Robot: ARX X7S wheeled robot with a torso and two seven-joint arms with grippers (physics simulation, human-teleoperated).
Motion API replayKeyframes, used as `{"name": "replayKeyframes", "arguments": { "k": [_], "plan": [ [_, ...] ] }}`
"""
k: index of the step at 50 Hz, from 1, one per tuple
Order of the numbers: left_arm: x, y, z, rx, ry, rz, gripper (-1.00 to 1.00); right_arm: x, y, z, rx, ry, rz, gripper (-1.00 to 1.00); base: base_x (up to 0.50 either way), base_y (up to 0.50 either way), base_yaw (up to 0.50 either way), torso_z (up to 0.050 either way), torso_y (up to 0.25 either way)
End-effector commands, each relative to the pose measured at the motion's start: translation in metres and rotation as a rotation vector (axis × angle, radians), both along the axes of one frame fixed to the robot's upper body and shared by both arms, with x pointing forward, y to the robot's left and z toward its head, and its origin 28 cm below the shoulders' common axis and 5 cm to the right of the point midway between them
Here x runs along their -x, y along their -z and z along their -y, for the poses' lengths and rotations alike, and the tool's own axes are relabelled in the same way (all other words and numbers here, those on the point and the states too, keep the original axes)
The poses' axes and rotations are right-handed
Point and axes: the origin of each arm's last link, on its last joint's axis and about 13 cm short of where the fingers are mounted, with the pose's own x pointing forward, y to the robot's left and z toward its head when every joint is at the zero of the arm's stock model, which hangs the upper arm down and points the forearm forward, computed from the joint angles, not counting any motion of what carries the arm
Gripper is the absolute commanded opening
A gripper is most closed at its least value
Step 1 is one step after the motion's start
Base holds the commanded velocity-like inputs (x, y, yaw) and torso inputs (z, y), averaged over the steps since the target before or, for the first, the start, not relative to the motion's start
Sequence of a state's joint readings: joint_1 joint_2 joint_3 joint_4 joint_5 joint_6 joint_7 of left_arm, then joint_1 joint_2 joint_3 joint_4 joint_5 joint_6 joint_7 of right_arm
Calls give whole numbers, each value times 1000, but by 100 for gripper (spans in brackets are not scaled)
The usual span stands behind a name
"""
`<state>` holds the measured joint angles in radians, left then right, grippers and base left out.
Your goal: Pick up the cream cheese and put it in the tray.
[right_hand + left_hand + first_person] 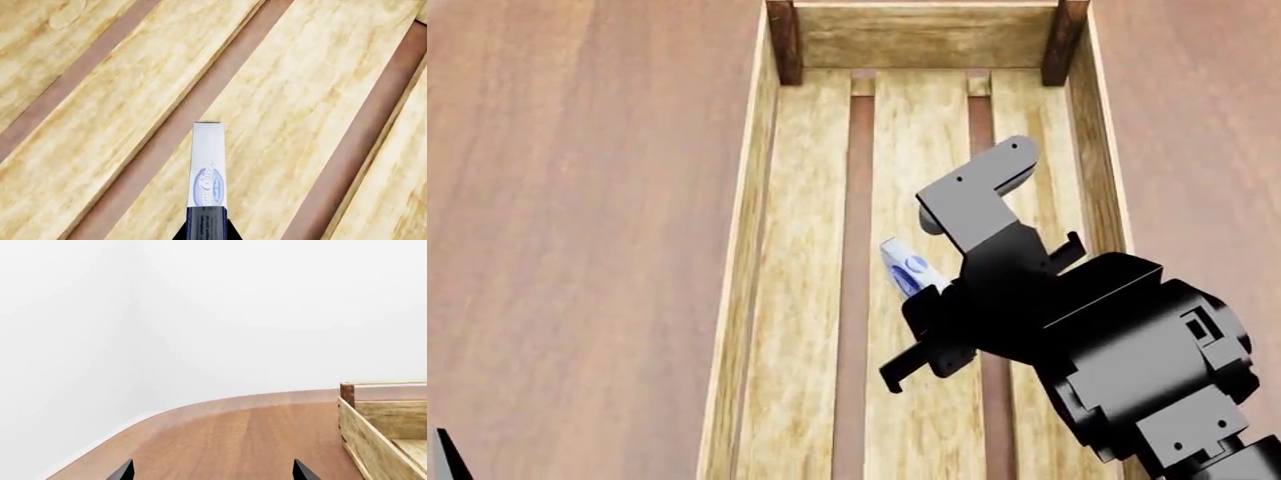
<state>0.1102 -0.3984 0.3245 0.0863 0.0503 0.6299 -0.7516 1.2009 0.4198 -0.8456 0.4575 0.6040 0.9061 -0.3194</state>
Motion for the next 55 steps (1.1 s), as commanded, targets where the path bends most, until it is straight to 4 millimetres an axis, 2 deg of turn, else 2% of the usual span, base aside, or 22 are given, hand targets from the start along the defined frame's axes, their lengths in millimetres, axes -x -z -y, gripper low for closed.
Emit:
{"name": "replayKeyframes", "arguments": {
  "k": [1,20,21,41,55],
  "plan": [
    [0,1,1,-6,5,2,100,-1,4,-3,27,-3,7,-100,0,0,3,0,0],
    [1,1,1,-7,12,3,100,-1,9,-4,105,18,18,-100,2,0,1,0,-1],
    [1,1,1,-7,12,3,100,-2,9,-4,101,20,11,100,0,0,0,0,0],
    [1,1,1,-11,13,3,100,1,7,-5,145,31,33,100,0,0,0,0,0],
    [0,1,0,-11,8,0,100,31,-9,6,175,23,131,100,0,0,0,0,0]
  ]
}}
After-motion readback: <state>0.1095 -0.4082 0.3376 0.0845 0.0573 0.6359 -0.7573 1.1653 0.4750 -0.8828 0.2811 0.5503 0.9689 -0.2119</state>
